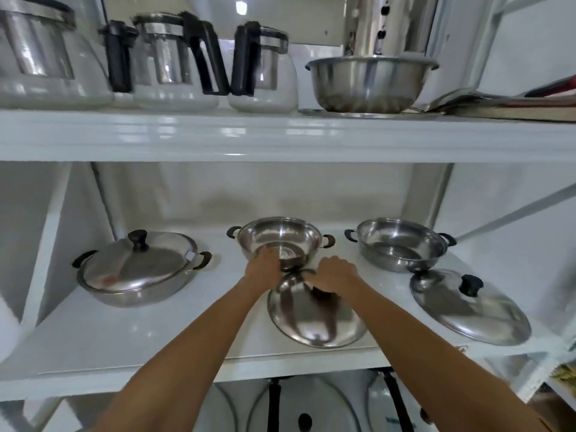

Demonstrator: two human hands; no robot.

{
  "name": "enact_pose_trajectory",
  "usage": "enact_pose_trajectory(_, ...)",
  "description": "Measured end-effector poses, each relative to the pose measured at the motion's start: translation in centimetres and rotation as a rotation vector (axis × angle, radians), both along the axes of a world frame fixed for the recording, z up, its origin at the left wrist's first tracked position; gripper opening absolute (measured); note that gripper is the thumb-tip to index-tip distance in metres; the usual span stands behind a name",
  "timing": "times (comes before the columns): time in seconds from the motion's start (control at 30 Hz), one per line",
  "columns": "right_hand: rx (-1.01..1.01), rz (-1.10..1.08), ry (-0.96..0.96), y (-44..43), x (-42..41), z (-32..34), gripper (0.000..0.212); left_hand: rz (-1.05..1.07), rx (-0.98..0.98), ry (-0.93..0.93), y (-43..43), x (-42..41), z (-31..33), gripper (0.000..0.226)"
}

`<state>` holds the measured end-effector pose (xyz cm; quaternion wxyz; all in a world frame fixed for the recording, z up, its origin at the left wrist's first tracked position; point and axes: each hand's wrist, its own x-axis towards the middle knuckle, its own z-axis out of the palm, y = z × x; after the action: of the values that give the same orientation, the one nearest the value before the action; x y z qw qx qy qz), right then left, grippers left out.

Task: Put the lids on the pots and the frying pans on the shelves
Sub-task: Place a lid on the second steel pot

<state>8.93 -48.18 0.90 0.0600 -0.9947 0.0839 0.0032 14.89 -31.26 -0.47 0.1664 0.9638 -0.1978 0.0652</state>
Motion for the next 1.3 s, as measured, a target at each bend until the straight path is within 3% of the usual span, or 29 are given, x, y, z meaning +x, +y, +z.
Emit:
enact_pose_trajectory(0.17, 0.008, 0.146, 0.084, 0.2, -1.8, 2.1, 0.021, 0.078, 0.192, -0.032, -0.5, -0.1, -0.4, 0.025)
enact_pose_trajectory(0.37, -0.029, 0.097, 0.155, -1.8, -5.3, 7.2, 0.035, -0.072, 0.079, 0.078, 0.6, 0.1, 0.2, 0.039)
enact_pose_trajectory(0.67, -0.021, -0.067, -0.045, -2.4, -5.3, 14.5, 0.034, -0.205, -0.085, 0.068, 1.5, -4.6, -0.3, 0.036)
enact_pose_trajectory(0.83, 0.089, -0.047, -0.178, 0.4, -1.5, 13.3, 0.039, -0.180, -0.093, 0.088, 3.5, -6.8, 0.2, 0.020)
enact_pose_trajectory(1.0, 0.119, 0.049, -0.222, 3.1, 3.9, 9.8, 0.037, 0.110, -0.211, -0.166, 7.7, -5.8, 0.7, 0.036)
enact_pose_trajectory(1.1, 0.110, 0.098, -0.210, 4.4, 5.9, 7.6, 0.037, 0.168, -0.185, -0.084, 9.8, -3.9, 0.8, 0.052)
enact_pose_trajectory(1.3, 0.151, 0.162, -0.238, 5.2, 7.9, 4.6, 0.033, 0.117, -0.109, 0.037, 9.9, -1.3, 0.9, 0.063)
